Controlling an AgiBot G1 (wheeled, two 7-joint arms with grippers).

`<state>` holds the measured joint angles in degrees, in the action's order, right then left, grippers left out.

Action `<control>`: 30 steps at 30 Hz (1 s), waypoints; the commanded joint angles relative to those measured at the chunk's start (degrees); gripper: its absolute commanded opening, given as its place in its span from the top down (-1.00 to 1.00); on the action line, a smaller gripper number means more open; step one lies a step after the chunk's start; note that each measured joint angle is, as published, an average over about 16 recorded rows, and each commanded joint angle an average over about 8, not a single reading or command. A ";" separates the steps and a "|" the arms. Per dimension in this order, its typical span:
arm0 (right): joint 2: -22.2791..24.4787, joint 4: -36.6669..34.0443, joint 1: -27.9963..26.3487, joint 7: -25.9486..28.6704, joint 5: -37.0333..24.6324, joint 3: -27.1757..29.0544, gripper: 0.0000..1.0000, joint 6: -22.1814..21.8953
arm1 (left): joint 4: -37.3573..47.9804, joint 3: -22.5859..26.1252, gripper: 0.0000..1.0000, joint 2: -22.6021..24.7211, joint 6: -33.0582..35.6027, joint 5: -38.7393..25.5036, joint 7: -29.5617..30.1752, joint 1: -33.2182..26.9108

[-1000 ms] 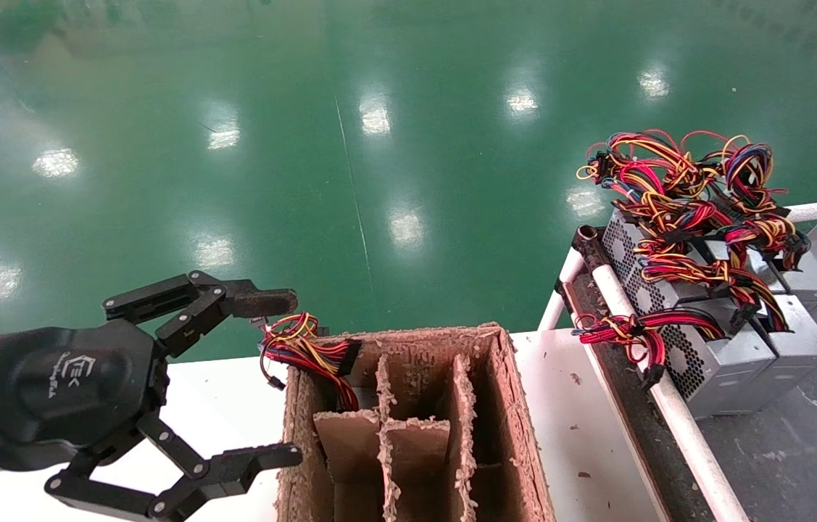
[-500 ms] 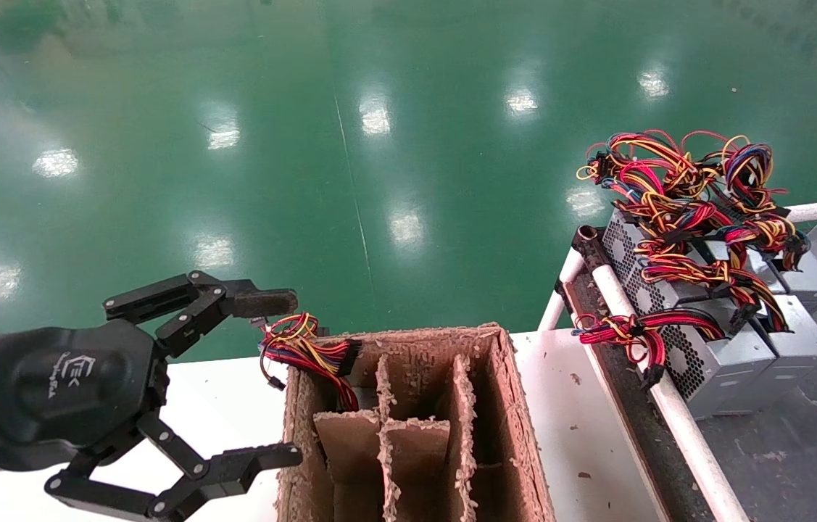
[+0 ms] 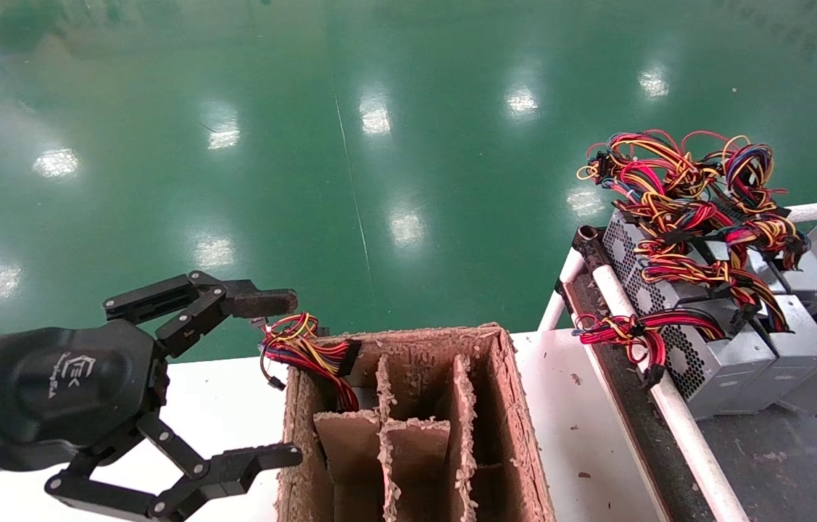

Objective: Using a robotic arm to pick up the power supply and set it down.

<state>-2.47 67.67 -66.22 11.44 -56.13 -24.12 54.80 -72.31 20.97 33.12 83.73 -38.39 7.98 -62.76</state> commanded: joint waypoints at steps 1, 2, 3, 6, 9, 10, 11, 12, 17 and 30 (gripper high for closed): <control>0.02 2.02 1.08 0.17 1.02 -0.51 1.00 -2.17 | 0.00 0.00 -1.00 0.00 0.00 0.00 0.00 0.00; 0.14 2.89 1.50 0.28 1.23 -0.76 1.00 -3.11 | 0.00 0.00 -1.00 0.00 0.00 0.00 0.00 0.00; 0.26 3.75 1.91 0.40 1.38 -1.02 1.00 -4.08 | 0.00 0.00 -1.00 0.00 0.00 0.00 0.00 0.00; 0.59 5.83 2.96 0.82 1.62 -1.72 0.67 -6.77 | 0.00 0.00 -1.00 0.00 0.00 0.00 0.00 0.00; 0.73 7.03 3.68 1.38 1.82 -2.24 -0.08 -8.77 | 0.00 0.00 -1.00 0.00 0.00 0.00 0.00 0.00; 0.74 7.26 3.84 1.56 1.90 -2.36 -0.33 -9.23 | 0.00 0.01 -1.00 0.00 0.00 0.00 0.00 0.00; 0.72 7.41 3.96 1.72 1.96 -2.46 -0.58 -9.55 | 0.00 0.01 -1.00 0.00 0.00 0.00 0.00 0.00; 0.68 7.53 4.06 1.88 2.01 -2.53 -0.83 -9.80 | 0.00 0.01 -1.00 0.00 0.00 0.00 0.00 0.00; 0.50 7.84 4.19 2.46 2.07 -2.67 -1.00 -10.16 | 0.00 0.01 -1.00 0.00 0.00 0.01 0.00 0.00; -1.35 8.22 2.53 3.14 2.61 -1.60 -1.00 -8.04 | 0.00 0.02 -1.00 -0.01 -0.01 0.01 -0.01 0.00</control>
<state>-4.16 75.81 -63.96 14.58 -53.40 -25.60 46.85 -72.31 20.98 33.12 83.73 -38.38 7.97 -62.77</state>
